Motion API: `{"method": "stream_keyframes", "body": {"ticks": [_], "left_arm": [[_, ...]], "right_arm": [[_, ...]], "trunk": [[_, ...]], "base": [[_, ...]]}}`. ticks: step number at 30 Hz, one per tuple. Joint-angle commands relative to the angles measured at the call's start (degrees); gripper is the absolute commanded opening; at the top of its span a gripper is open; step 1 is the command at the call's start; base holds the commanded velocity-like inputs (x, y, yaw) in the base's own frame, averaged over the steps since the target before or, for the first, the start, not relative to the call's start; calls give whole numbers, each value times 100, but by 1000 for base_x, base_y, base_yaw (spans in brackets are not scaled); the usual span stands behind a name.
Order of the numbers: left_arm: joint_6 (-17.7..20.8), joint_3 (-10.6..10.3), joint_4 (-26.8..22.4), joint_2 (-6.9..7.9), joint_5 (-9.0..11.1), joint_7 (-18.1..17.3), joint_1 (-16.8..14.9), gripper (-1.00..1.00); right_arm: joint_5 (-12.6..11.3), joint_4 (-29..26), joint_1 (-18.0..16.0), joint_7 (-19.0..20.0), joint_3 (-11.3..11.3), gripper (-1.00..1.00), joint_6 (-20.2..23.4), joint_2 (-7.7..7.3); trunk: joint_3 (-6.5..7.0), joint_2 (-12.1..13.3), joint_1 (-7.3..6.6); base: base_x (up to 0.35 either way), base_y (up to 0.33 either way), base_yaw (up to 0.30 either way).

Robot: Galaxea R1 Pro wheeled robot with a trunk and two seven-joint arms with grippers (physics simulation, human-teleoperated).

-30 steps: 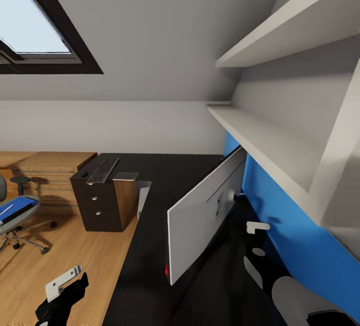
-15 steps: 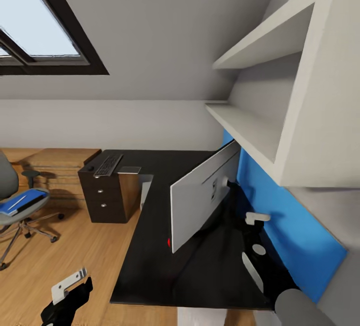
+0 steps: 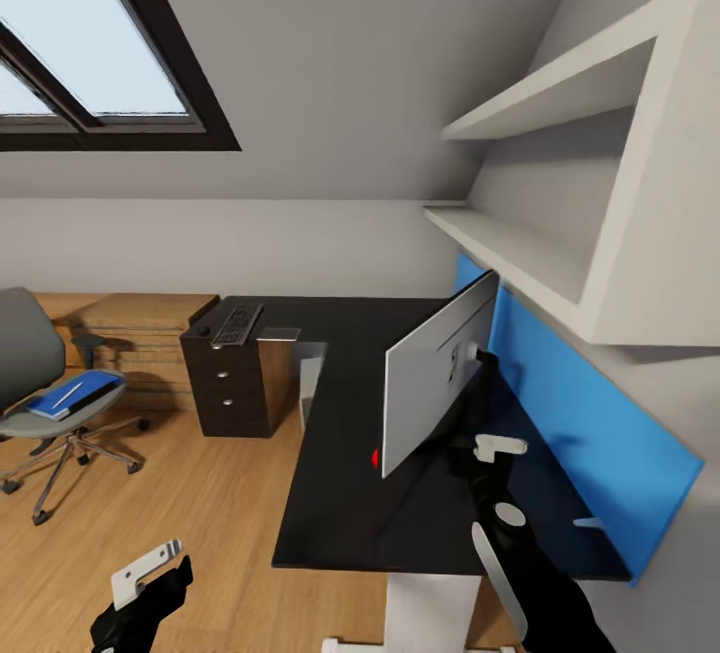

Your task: In the bedroom, organize the workspace by keeping the computer under the desk, ensuring the monitor is on the desk, placing the keyboard on the desk next to the monitor, placing the mouse on the desk next to the keyboard, moving the folder from the swivel chair onto the desk next to the mouse, stacking the notebook on top of the folder with the pen on top of the notebook, and positioning the swivel chair next to the desk.

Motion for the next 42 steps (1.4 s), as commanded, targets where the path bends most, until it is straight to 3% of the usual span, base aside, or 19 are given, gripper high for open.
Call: {"method": "stream_keyframes", "body": {"ticks": [1, 5, 9, 10, 22, 42], "left_arm": [[22, -75, 30, 3, 50, 19, 0, 100], [27, -137, 112, 10, 52, 17, 0, 100], [43, -172, 203, 14, 48, 15, 0, 100], [302, -202, 263, 2, 24, 20, 0, 100], [303, -271, 263, -1, 17, 23, 0, 100], [274, -441, 263, -4, 9, 40, 0, 100]], "right_arm": [[-36, -21, -1, -147, 24, 100, 30, 32], [-29, -32, 5, -332, 89, 100, 24, 59], [-21, -37, 8, -620, 324, 100, 10, 82], [-21, -39, 9, -1459, 924, 100, -172, 94], [-18, -32, 9, -1476, 936, 100, -188, 94], [-11, -22, 9, -1549, 909, 100, -214, 66]], "trunk": [[-9, -8, 2], [-9, -8, 2], [-9, -8, 2], [-9, -8, 2], [-9, -8, 2], [-9, -8, 2]], "base": [[-15, 326, 0], [-9, 329, 0], [-3, 332, 0], [0, 333, 0], [91, 280, 0], [126, 22, 0]]}}
